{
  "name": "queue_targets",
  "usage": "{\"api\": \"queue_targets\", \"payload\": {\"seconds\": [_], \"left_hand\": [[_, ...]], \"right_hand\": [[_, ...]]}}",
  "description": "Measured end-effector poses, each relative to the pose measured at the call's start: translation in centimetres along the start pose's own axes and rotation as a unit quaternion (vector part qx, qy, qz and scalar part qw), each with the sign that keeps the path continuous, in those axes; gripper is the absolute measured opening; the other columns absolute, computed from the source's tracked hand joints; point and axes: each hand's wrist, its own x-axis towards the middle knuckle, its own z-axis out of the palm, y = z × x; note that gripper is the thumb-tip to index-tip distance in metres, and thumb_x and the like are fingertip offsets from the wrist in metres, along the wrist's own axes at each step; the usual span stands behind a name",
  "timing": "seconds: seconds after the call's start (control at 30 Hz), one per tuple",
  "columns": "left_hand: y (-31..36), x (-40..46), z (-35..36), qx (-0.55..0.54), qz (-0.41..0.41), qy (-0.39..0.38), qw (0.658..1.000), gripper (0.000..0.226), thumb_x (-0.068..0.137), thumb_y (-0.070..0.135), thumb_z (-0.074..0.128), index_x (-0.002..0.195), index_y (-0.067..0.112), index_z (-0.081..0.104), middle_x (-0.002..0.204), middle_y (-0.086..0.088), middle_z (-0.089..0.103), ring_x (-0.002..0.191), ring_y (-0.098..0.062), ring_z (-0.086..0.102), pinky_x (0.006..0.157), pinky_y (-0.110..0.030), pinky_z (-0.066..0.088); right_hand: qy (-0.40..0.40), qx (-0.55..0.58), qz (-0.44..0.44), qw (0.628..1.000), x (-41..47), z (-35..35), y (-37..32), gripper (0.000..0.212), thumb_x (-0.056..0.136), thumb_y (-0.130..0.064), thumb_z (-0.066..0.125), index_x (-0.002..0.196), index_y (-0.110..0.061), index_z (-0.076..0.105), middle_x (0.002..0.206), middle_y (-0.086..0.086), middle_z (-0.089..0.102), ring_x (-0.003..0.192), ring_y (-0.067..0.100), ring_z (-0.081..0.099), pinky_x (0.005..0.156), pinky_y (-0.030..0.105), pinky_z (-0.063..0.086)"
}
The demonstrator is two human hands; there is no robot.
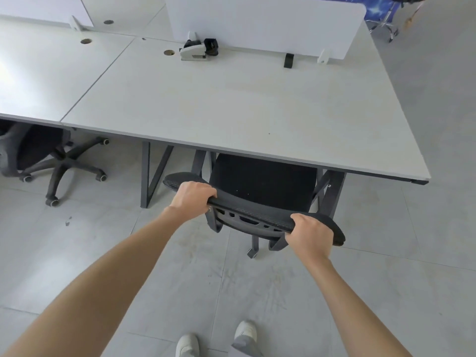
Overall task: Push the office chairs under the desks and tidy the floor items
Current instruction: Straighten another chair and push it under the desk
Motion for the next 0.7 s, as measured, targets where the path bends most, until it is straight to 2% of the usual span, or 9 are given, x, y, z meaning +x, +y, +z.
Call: {"api": "queue_targets", "payload": {"seconds": [0.1, 0.23, 0.3, 0.43, 0.5, 0.57, 0.6, 0.7], "left_hand": [[1.7, 1.3, 0.0, 0.023, 0.017, -0.015, 0.999, 0.017, 0.085, 0.016, 0.049, 0.092, 0.019, 0.064, 0.091, 0.003, 0.068, 0.087, -0.019, 0.061, 0.068, -0.027, 0.043], [3.1, -0.3, 0.3, 0.048, 0.024, -0.028, 0.998, 0.014, 0.086, 0.015, 0.047, 0.092, 0.014, 0.06, 0.092, -0.002, 0.066, 0.085, -0.023, 0.06, 0.064, -0.029, 0.037], [3.5, -2.1, 0.6, 0.063, 0.03, -0.043, 0.997, 0.014, 0.085, 0.012, 0.047, 0.092, 0.014, 0.059, 0.092, -0.002, 0.065, 0.081, -0.023, 0.057, 0.061, -0.028, 0.035], [4.1, -5.8, 1.4, 0.043, 0.05, -0.079, 0.995, 0.013, 0.085, 0.01, 0.047, 0.091, 0.014, 0.057, 0.089, 0.0, 0.064, 0.08, -0.022, 0.06, 0.059, -0.029, 0.032], [4.7, -8.0, 1.8, 0.043, 0.085, -0.035, 0.995, 0.008, 0.07, 0.013, 0.067, 0.072, 0.015, 0.059, 0.068, 0.002, 0.063, 0.061, -0.017, 0.06, 0.048, -0.027, 0.033], [4.3, -9.8, 2.4, 0.056, 0.129, -0.014, 0.99, 0.034, 0.035, 0.016, 0.083, 0.047, 0.02, 0.052, 0.04, 0.004, 0.05, 0.036, -0.011, 0.048, 0.036, -0.02, 0.027], [3.5, -10.6, 2.8, 0.051, 0.134, 0.005, 0.99, 0.037, 0.029, 0.016, 0.083, 0.043, 0.021, 0.049, 0.036, 0.004, 0.046, 0.032, -0.01, 0.044, 0.034, -0.018, 0.025], [0.3, -13.7, 3.3, 0.025, 0.171, 0.031, 0.984, 0.017, 0.042, 0.01, 0.065, 0.043, 0.019, 0.05, 0.037, 0.006, 0.045, 0.033, -0.011, 0.042, 0.033, -0.017, 0.032]], "right_hand": [[0.04, 0.012, 0.006, 0.999, 0.8, 0.0, 1.8, 0.034, 0.075, -0.026, 0.067, 0.108, -0.017, 0.067, 0.099, 0.002, 0.072, 0.092, 0.025, 0.066, 0.065, 0.026, 0.048], [0.08, 0.025, -0.018, 0.996, 0.3, 0.7, 3.4, 0.032, 0.058, -0.014, 0.077, 0.089, -0.013, 0.073, 0.08, 0.004, 0.074, 0.074, 0.028, 0.069, 0.055, 0.027, 0.048], [0.073, 0.029, -0.029, 0.997, -0.4, 0.7, 3.8, 0.032, 0.052, -0.012, 0.077, 0.084, -0.014, 0.072, 0.074, 0.003, 0.073, 0.069, 0.028, 0.069, 0.052, 0.028, 0.048], [0.047, 0.039, -0.067, 0.996, -1.1, -0.1, 4.5, 0.032, 0.052, -0.018, 0.068, 0.084, -0.015, 0.072, 0.078, 0.003, 0.074, 0.073, 0.026, 0.07, 0.055, 0.032, 0.054], [0.028, 0.032, -0.088, 0.995, -1.5, -0.5, 4.6, 0.037, 0.051, -0.012, 0.071, 0.088, -0.015, 0.073, 0.083, 0.003, 0.075, 0.076, 0.027, 0.07, 0.06, 0.033, 0.054], [0.031, 0.03, -0.1, 0.994, -2.2, -0.6, 4.0, 0.045, 0.045, -0.003, 0.076, 0.088, -0.015, 0.074, 0.083, 0.003, 0.076, 0.072, 0.028, 0.07, 0.06, 0.032, 0.053], [0.04, 0.035, -0.102, 0.993, -2.7, -0.7, 3.2, 0.046, 0.043, -0.002, 0.077, 0.086, -0.015, 0.074, 0.081, 0.003, 0.076, 0.068, 0.028, 0.07, 0.057, 0.031, 0.052], [0.063, 0.061, -0.105, 0.991, -6.3, -0.3, 0.0, 0.034, 0.041, -0.006, 0.07, 0.074, -0.017, 0.073, 0.068, 0.002, 0.073, 0.057, 0.025, 0.067, 0.046, 0.026, 0.051]]}}
